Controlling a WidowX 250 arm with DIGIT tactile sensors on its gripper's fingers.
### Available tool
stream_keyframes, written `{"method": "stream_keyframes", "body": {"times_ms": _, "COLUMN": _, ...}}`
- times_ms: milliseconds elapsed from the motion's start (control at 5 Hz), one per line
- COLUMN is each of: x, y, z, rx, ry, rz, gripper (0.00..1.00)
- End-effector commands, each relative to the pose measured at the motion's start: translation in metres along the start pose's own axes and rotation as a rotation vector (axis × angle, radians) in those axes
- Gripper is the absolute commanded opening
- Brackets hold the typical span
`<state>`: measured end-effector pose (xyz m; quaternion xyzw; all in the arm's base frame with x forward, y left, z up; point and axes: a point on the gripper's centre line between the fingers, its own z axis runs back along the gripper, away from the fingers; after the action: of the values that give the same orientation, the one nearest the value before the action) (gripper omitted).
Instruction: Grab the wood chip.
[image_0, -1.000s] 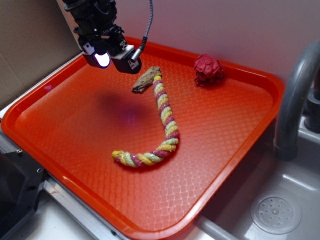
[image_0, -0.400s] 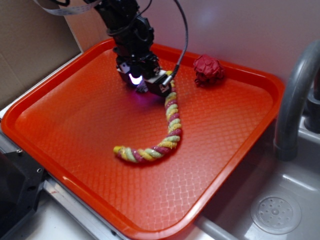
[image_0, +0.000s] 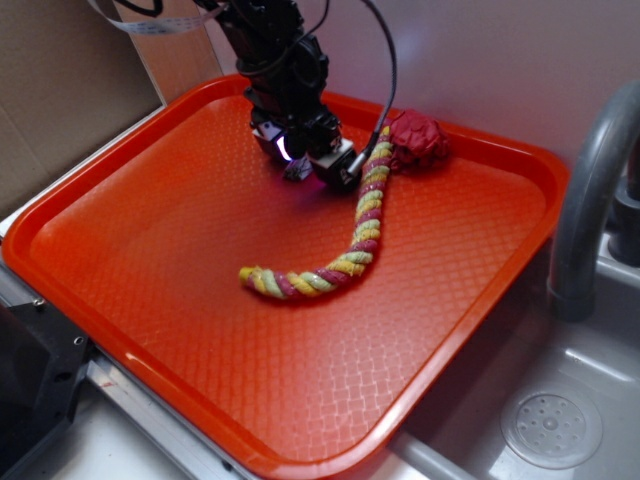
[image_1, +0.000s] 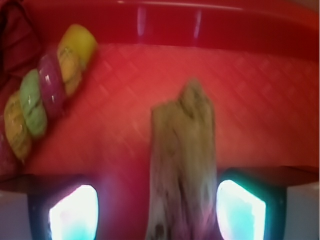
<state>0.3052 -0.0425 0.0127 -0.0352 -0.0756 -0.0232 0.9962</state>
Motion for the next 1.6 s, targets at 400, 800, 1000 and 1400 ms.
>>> {"method": "stream_keyframes", "body": {"times_ms": 400, "x": 0.017, "y": 0.014, "z": -0.026, "rx": 0.041, "ry": 0.030, "rz": 0.127, "gripper": 0.00}}
{"method": "stream_keyframes", "body": {"times_ms": 800, "x": -0.018, "y": 0.017, "z": 0.037, "rx": -0.092, "ry": 0.062, "rz": 0.117, "gripper": 0.00}}
{"method": "stream_keyframes", "body": {"times_ms": 1000, "x": -0.055, "y": -0.002, "z": 0.094, "rx": -0.206, "ry": 0.137, "rz": 0.078, "gripper": 0.00}}
{"method": "stream_keyframes", "body": {"times_ms": 1400, "x": -0.072, "y": 0.010, "z": 0.196, "rx": -0.473, "ry": 0.027, "rz": 0.080, "gripper": 0.00}}
